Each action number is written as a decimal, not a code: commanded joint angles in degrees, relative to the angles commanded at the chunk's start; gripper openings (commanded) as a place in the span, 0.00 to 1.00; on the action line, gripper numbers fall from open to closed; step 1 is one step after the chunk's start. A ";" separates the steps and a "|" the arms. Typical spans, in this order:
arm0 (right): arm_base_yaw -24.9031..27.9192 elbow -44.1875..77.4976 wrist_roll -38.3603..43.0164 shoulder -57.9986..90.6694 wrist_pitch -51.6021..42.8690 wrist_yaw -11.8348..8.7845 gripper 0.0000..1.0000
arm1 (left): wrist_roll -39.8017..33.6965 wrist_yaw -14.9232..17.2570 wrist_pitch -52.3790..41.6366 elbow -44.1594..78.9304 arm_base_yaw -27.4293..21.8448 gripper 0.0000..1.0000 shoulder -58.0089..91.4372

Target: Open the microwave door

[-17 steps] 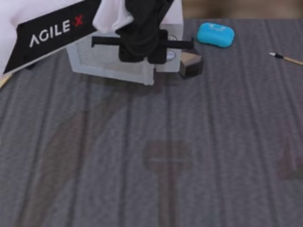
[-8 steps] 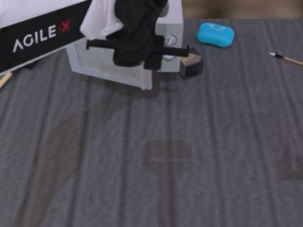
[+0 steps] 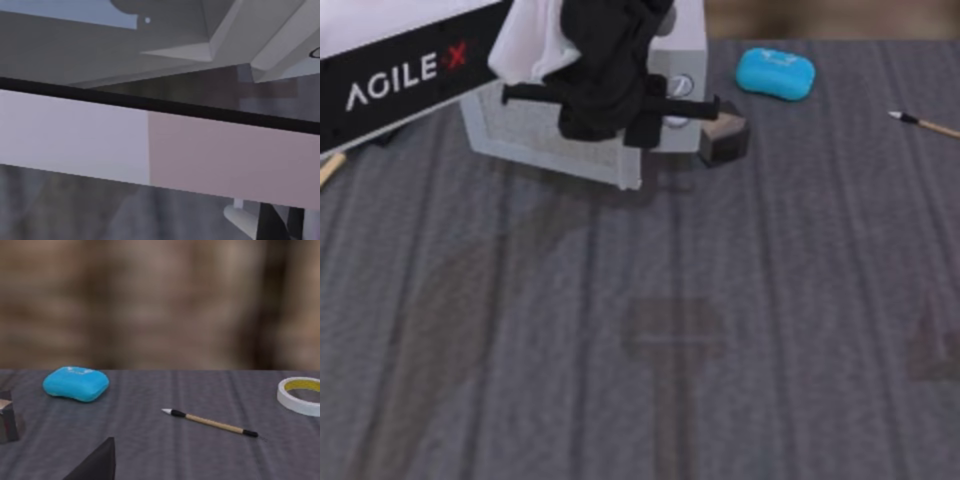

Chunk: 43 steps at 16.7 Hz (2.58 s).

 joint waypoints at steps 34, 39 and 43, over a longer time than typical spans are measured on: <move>0.00 0.00 0.00 0.00 0.00 0.00 1.00 | 6.43 3.43 3.31 -7.35 1.09 0.00 -5.18; 0.00 0.00 0.00 0.00 0.00 0.00 1.00 | 6.43 3.43 3.31 -7.35 1.09 0.00 -5.18; 0.00 0.00 0.00 0.00 0.00 0.00 1.00 | 6.43 3.43 3.31 -7.35 1.09 0.00 -5.18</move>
